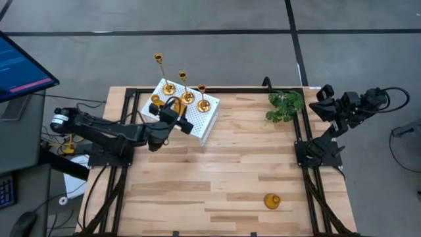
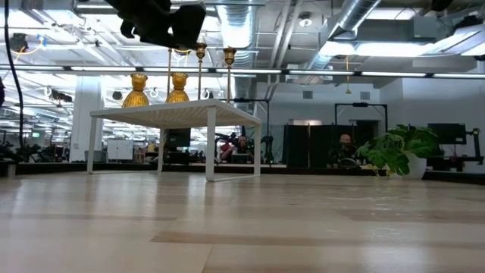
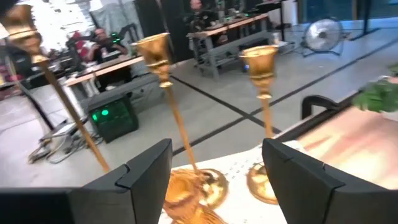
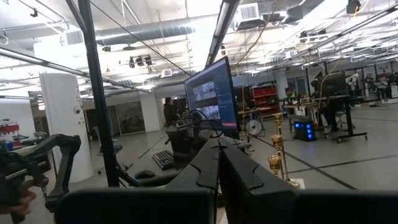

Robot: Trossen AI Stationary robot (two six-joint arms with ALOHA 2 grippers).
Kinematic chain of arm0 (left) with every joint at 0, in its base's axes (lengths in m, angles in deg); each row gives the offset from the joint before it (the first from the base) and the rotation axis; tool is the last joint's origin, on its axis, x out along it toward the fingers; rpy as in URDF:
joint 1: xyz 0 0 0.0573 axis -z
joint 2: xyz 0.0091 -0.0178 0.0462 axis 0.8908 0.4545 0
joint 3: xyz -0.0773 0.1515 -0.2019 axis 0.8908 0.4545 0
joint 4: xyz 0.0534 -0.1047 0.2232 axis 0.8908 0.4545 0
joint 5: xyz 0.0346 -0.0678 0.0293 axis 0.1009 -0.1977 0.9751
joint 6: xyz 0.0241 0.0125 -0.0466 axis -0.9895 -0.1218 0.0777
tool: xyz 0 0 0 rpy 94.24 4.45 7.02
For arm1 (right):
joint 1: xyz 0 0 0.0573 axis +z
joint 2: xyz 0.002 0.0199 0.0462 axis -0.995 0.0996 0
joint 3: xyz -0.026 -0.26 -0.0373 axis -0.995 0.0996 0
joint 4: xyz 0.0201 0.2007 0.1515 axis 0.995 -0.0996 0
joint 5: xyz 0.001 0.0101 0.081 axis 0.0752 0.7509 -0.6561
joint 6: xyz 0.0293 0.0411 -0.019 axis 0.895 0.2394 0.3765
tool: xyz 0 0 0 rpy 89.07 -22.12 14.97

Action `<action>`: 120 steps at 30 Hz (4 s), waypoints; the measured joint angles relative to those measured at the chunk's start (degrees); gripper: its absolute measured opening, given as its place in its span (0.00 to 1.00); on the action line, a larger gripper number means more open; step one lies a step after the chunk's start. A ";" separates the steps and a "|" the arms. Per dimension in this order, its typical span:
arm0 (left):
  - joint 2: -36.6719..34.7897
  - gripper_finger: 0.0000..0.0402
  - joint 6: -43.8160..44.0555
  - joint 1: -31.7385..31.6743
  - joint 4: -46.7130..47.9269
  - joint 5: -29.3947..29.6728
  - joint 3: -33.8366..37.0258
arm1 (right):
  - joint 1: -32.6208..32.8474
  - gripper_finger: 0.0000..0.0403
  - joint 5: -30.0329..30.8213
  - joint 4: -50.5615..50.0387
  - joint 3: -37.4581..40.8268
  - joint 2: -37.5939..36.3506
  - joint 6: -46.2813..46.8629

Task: Pick & Place candle stick holders
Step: Put the top brown glass candle holder on the shelf aligned with the other brown glass candle holder

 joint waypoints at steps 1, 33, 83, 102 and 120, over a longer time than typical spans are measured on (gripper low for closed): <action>-0.05 0.63 0.01 -0.69 -0.03 -0.04 0.00 | 0.02 0.00 0.00 0.00 0.00 0.00 0.02; 2.10 0.65 9.51 -10.77 0.93 -8.24 5.02 | 0.02 0.00 -0.02 0.55 0.00 0.00 -0.05; -0.31 0.32 13.44 -7.88 3.52 -14.57 7.61 | 0.00 0.00 -0.04 0.48 -0.02 0.00 0.69; -0.96 0.33 18.09 -3.49 9.16 -7.55 7.61 | 0.02 0.00 -0.13 0.50 -0.02 0.00 1.68; -0.99 0.51 18.03 -3.48 10.91 -7.67 7.56 | 0.02 0.00 -0.24 0.42 -0.02 0.00 1.66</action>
